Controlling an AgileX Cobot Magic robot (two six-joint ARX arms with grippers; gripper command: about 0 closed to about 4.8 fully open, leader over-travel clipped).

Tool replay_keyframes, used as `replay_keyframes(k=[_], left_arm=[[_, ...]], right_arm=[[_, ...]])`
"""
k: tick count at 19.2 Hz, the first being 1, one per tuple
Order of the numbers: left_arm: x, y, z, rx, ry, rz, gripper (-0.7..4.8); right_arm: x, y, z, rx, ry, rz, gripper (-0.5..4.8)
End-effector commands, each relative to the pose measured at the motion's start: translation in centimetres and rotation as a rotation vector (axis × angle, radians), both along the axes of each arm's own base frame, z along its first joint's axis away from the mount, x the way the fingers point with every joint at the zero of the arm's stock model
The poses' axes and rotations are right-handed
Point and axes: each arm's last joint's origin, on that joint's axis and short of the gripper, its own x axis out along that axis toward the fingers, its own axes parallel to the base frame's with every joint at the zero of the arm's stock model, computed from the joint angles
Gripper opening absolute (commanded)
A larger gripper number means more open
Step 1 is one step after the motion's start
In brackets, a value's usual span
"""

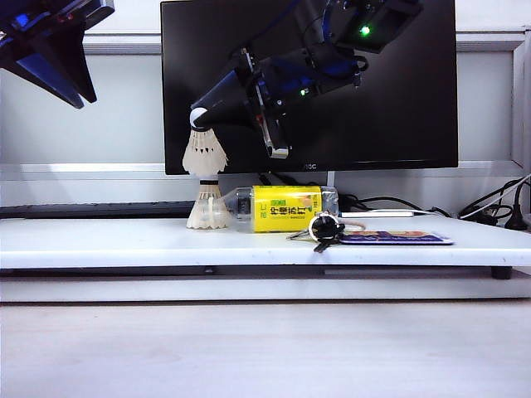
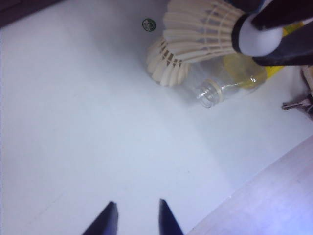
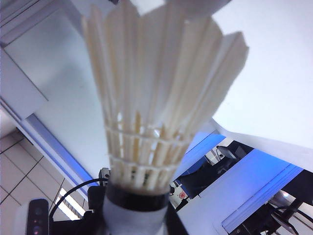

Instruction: Stack the badminton balls on the table vertically.

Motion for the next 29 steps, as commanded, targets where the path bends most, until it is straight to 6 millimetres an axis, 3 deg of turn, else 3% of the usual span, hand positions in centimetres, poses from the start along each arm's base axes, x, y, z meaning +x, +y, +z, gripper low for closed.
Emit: replay_keyframes(k=[1,29], left_arm=[[-0.11,0.0,0.14,-0.004,-0.002,0.0,1.2],[-0.03,0.05,0.17,0.014,-0.014,0.009,1.2]], right_arm=[[0.04,-0.18,0.64,-0.01,-0.037,-0.043,1.16],[0.49,-0.06,0.26,-0.024,-0.064,-0.097,1.16]])
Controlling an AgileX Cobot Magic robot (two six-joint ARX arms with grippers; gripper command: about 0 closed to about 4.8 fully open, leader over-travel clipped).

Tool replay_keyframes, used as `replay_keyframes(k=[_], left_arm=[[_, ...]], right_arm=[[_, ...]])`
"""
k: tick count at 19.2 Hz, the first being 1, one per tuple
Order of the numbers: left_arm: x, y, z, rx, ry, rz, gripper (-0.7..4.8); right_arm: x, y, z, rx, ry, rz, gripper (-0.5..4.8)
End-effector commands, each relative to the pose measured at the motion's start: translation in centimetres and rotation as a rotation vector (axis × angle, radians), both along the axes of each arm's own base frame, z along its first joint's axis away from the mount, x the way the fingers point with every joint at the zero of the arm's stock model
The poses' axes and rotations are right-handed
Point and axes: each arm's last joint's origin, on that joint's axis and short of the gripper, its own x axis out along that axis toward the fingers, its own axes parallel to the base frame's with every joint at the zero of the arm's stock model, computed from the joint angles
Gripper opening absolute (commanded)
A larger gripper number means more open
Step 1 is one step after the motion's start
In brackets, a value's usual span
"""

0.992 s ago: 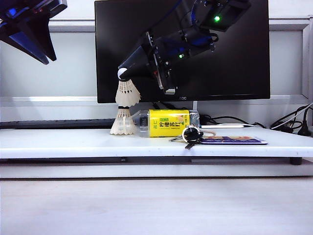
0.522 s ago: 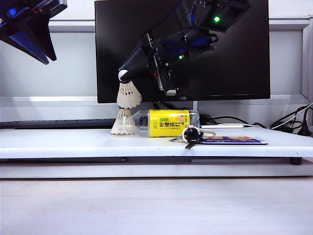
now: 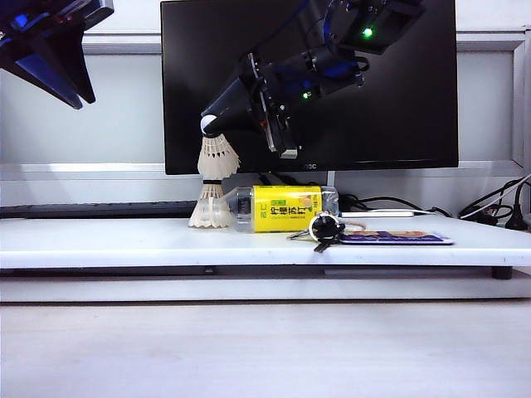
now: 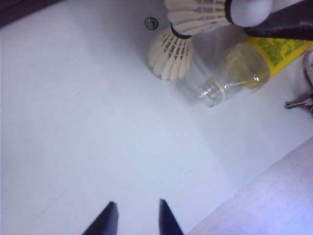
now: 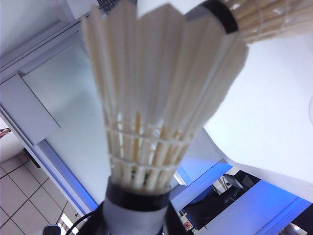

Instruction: Stack the badminton balls on the table vertically.

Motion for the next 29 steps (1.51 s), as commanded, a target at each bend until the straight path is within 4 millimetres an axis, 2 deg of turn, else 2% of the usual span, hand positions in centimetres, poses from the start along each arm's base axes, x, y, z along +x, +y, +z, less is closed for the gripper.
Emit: replay_keyframes(k=[1,10,13,21,22,26,29], left_arm=[[0.0,0.0,0.2,0.012,-0.017,0.008,1.2],[0.0,0.0,0.2,0.011,-0.016,0.007,1.2],[0.0,0.0,0.2,0.011,-0.016,0.007,1.2],[0.0,0.0,0.2,0.011,-0.016,0.007,1.2],[0.0,0.0,0.2,0.011,-0.016,0.007,1.2],[0.0,0.0,0.2,0.003,-0.018,0.0,1.2],[-0.1,-0.3,0.4,-0.11,-0.011,-0.078,1.2]], right_arm=[[0.0,0.3,0.2,0.007,-0.023,0.006,1.16],[-0.2,0.9,-0.3,-0.002,-0.012,0.016,1.18],[-0.2,0.9,-0.3,-0.002,-0.012,0.016,1.63],[-0.2,0.9,-0.4,-0.004,-0.015,0.018,1.63],[-0.1,0.9,-0.3,0.004,-0.025,0.022,1.78],[0.3,1.2,1.4,0.113,-0.193,0.06,1.85],[0.6,0.8,3.4,0.224,-0.399,0.128,1.84]])
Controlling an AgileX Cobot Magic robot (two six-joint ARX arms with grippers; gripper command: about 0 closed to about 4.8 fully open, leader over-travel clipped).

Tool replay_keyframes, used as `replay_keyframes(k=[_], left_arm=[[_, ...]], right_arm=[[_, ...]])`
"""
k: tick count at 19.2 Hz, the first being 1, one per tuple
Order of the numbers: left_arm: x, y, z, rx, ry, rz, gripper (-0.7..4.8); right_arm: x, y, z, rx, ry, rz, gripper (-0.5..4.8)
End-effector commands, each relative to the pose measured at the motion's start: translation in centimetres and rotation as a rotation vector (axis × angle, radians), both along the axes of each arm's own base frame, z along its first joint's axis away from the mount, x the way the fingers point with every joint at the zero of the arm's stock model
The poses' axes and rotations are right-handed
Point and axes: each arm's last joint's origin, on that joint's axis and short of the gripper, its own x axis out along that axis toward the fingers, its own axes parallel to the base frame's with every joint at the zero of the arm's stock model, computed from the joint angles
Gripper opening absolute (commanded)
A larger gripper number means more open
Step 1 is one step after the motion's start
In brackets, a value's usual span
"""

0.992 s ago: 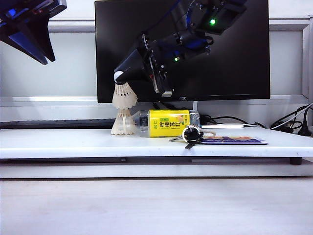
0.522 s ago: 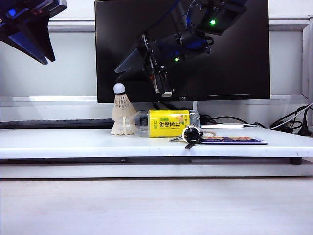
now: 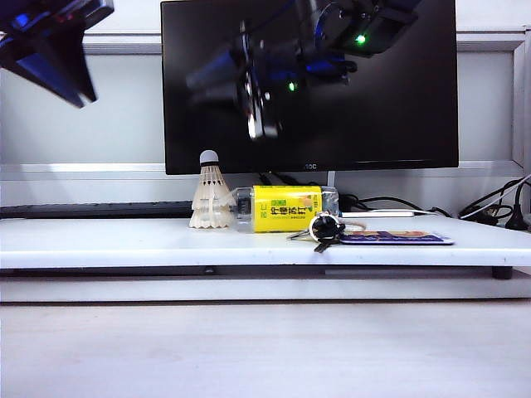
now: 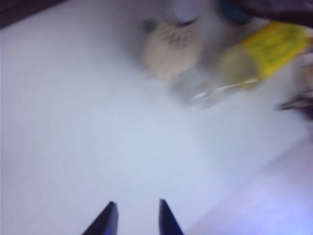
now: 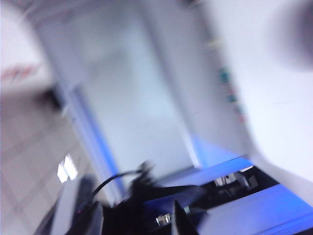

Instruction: Stack the badminton balls on the table vertically.

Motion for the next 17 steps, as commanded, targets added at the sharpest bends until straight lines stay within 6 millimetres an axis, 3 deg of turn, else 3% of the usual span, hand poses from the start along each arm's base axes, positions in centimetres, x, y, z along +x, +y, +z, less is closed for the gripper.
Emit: replay_keyframes(k=[1,3,8,10,13,17], left_arm=[[-0.2,-0.2,0.3,-0.083,-0.004,-0.056,1.2],[-0.5,-0.3,0.6,-0.157,0.006,-0.105,1.2],[-2.6,0.4,3.4,-0.21,-0.113,-0.132,1.15],[-3.8,1.1,4.7,-0.214,-0.16,-0.108,1.15],[-6.5,2.4,6.9,-0.214,-0.256,-0.069,1.15],[-12.1,2.7,10.3,-0.199,-0.44,-0.069,1.15]], right_arm=[[0.0,-0.4,2.3,0.096,-0.281,0.064,1.77],[-0.2,-1.1,4.1,0.123,-0.602,0.089,1.12],[-2.9,-2.6,9.5,0.068,-1.131,0.01,0.85],[-3.8,-3.4,11.0,0.039,-1.246,-0.005,0.39],[-5.1,-4.7,12.8,-0.051,-1.329,-0.019,0.39],[-8.4,-7.3,14.5,-0.432,-1.442,-0.07,0.39]])
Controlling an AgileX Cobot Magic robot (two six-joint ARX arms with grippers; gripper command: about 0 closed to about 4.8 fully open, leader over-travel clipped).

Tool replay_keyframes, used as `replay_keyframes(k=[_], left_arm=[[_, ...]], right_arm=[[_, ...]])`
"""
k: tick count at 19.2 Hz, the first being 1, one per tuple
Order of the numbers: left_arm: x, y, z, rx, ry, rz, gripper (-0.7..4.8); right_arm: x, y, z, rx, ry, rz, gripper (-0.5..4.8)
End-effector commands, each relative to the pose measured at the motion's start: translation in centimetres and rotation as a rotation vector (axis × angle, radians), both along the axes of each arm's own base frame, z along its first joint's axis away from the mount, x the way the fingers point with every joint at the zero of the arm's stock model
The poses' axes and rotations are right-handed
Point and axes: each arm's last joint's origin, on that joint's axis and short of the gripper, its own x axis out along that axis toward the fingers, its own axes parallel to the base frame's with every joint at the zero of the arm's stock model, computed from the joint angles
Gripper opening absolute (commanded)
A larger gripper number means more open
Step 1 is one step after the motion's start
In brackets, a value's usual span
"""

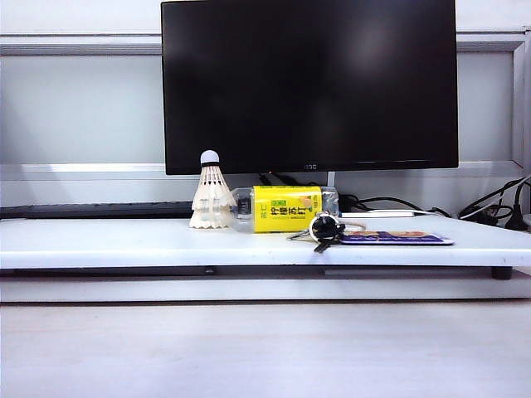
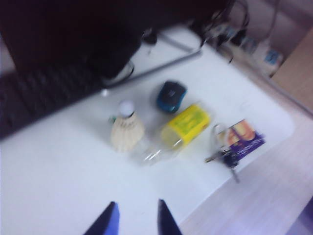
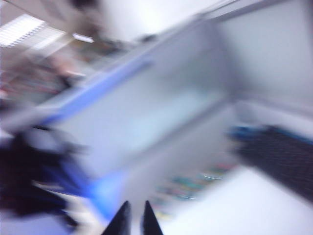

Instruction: Stack the badminton balls on the table vertically.

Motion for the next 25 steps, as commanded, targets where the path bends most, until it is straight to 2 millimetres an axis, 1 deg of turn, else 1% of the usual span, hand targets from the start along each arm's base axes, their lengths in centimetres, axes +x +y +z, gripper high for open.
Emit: replay_keyframes(k=[1,2,4,5,7,10,12,14,15,19,22,24,25], left_arm=[[-3.6,-0.1,2.0,-0.01,-0.127,0.0,1.15],[-4.2,-0.1,2.3,-0.018,-0.144,0.005,1.15],[-6.1,0.0,3.0,-0.01,-0.187,0.055,1.14],[-7.6,0.1,3.4,0.004,-0.226,0.094,1.14],[-9.4,0.2,3.4,0.012,-0.271,0.126,1.11],[-12.4,0.3,2.4,0.007,-0.356,0.199,1.09],[-13.8,0.4,1.2,0.016,-0.375,0.23,1.08],[-14.3,0.4,0.0,0.017,-0.366,0.235,1.09],[-14.6,0.4,-1.1,0.023,-0.361,0.251,1.09],[-14.8,0.5,-4.8,-0.042,-0.401,0.282,1.08],[-14.3,0.5,-7.6,-0.032,-0.397,0.295,1.08],[-13.4,0.5,-9.4,-0.021,-0.346,0.306,1.08],[-12.6,0.6,-11.0,-0.022,-0.318,0.311,1.09]], right_arm=[[-2.5,-1.6,0.8,-0.219,-0.095,-0.188,0.39],[-3.0,-1.9,0.9,-0.261,-0.101,-0.214,0.39],[-4.3,-2.7,1.0,-0.38,-0.108,-0.302,0.39],[-5.1,-3.2,1.1,-0.437,-0.107,-0.343,0.4],[-5.8,-3.6,1.4,-0.455,-0.101,-0.366,0.4],[-7.6,-4.5,1.9,-0.456,-0.145,-0.408,0.4],[-8.8,-5.1,1.9,-0.453,-0.156,-0.421,0.4],[-10.0,-5.8,1.7,-0.45,-0.175,-0.473,0.4],[-11.1,-6.3,1.2,-0.437,-0.195,-0.492,0.4],[-14.2,-7.8,-1.3,-0.4,-0.251,-0.557,0.39],[-16.6,-9.5,-4.4,-0.468,-0.213,-0.76,0.39],[-17.5,-10.1,-6.0,-0.503,-0.191,-0.844,0.39],[-18.2,-10.6,-7.6,-0.515,-0.185,-0.879,0.39]])
